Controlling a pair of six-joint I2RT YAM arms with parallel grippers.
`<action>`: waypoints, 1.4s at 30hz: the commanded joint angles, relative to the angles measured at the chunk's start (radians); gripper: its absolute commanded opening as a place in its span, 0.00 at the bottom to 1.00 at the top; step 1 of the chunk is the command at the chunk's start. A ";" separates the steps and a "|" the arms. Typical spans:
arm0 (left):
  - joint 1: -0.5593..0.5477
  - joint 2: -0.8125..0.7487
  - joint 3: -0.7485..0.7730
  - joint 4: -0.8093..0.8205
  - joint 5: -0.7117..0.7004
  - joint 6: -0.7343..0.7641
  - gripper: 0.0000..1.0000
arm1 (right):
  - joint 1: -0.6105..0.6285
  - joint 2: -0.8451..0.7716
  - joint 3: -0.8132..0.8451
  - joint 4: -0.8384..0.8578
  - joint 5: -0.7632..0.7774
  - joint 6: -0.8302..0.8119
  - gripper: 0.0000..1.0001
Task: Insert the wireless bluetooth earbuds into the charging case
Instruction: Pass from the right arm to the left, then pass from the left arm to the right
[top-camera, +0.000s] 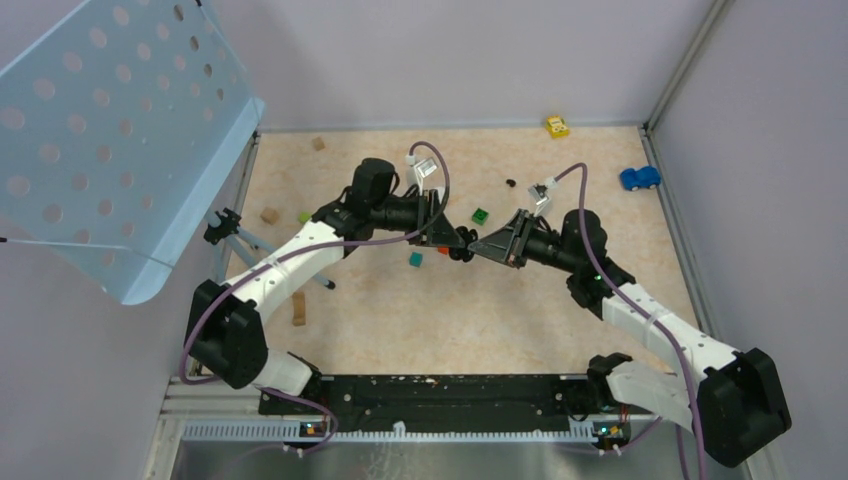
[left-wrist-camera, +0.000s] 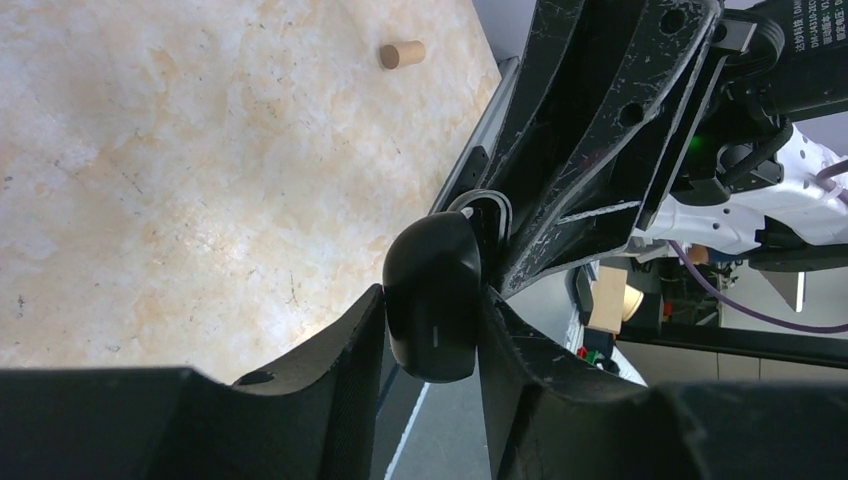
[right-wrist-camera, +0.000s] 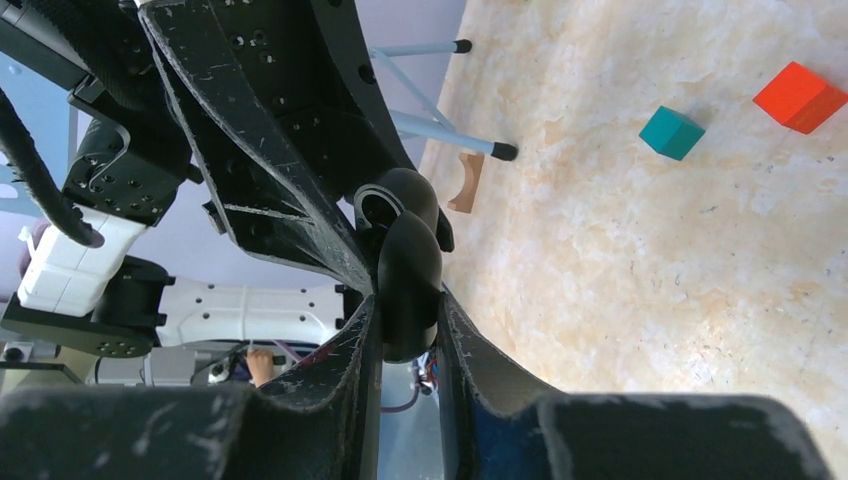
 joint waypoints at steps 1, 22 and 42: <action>-0.004 0.005 -0.006 0.049 0.016 -0.004 0.41 | -0.006 0.000 0.051 0.022 -0.008 -0.032 0.00; 0.081 -0.022 -0.126 0.473 0.254 -0.312 0.00 | -0.068 -0.087 -0.052 0.317 -0.108 0.125 0.53; 0.109 0.052 -0.239 1.191 0.388 -0.820 0.00 | -0.054 0.020 0.015 0.597 -0.165 0.201 0.54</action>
